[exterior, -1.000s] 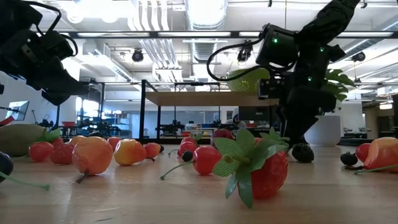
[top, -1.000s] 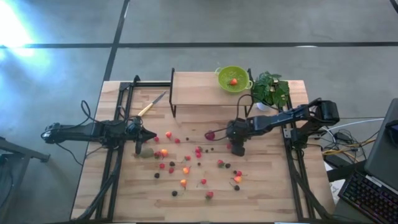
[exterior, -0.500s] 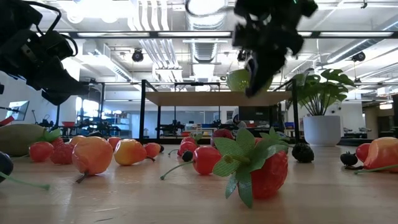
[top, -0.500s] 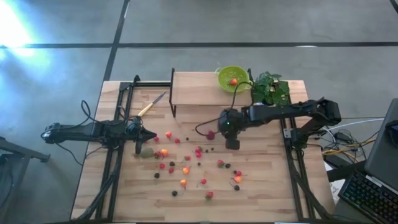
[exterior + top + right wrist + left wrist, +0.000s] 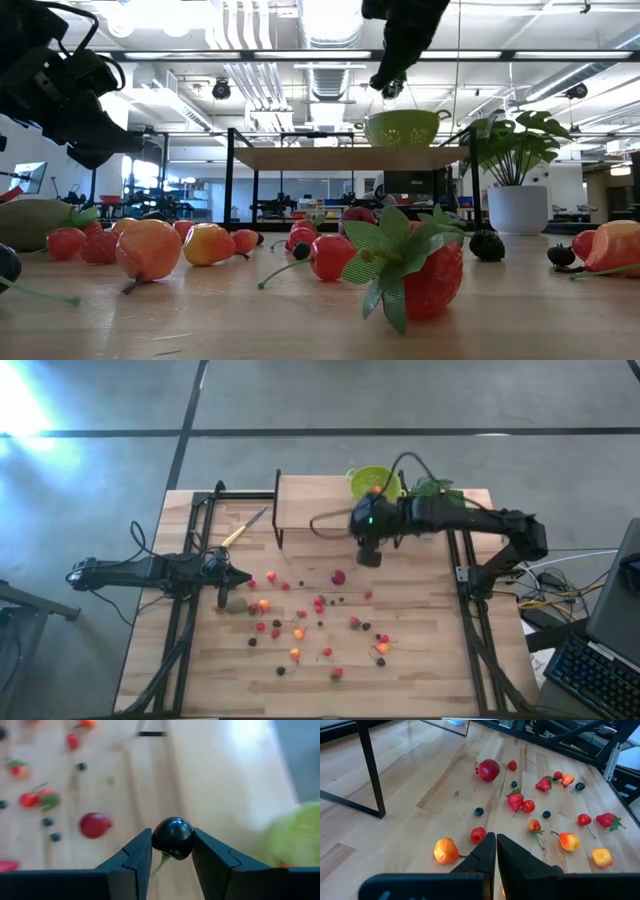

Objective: Build produce basket
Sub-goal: Put the black cherry into the green basket

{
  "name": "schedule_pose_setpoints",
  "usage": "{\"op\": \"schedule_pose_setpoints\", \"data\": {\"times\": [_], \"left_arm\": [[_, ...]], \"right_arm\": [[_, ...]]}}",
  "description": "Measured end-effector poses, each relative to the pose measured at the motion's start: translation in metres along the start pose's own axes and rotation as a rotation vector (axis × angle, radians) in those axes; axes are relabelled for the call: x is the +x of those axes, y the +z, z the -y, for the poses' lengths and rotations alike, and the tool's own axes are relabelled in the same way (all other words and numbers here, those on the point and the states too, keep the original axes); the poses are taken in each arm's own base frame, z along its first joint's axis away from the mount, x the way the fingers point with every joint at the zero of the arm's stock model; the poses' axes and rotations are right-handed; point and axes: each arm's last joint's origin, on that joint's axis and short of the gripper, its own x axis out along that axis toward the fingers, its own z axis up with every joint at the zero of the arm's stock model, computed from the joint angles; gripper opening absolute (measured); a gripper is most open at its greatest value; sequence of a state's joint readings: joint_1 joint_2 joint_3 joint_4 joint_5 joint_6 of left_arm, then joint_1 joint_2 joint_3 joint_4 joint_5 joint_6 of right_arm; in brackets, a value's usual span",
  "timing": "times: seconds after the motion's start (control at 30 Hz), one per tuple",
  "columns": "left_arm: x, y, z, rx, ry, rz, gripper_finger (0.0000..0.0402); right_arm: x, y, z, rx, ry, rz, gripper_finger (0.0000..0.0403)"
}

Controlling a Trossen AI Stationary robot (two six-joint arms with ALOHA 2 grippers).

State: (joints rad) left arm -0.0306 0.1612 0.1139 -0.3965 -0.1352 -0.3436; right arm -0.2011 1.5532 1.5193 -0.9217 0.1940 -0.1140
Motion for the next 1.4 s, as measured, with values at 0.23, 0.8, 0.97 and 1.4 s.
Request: {"op": "schedule_pose_setpoints", "data": {"times": [0.23, 0.8, 0.97, 1.4], "left_arm": [[0.000, 0.000, 0.000, 0.000, 0.000, 0.000, 0.0021], [0.000, 0.000, 0.000, 0.000, 0.000, 0.000, 0.0021], [0.000, 0.000, 0.000, 0.000, 0.000, 0.000, 0.0021], [0.000, 0.000, 0.000, 0.000, 0.000, 0.000, 0.0021]], "right_arm": [[-0.007, -0.002, 0.064, 0.171, -0.078, 0.013, 0.0105], [0.024, -0.034, 0.137, 0.357, -0.171, -0.103, 0.0109], [0.033, -0.036, 0.142, 0.366, -0.178, -0.132, 0.0128], [0.035, -0.039, 0.144, 0.376, -0.180, -0.151, 0.0166]]}}
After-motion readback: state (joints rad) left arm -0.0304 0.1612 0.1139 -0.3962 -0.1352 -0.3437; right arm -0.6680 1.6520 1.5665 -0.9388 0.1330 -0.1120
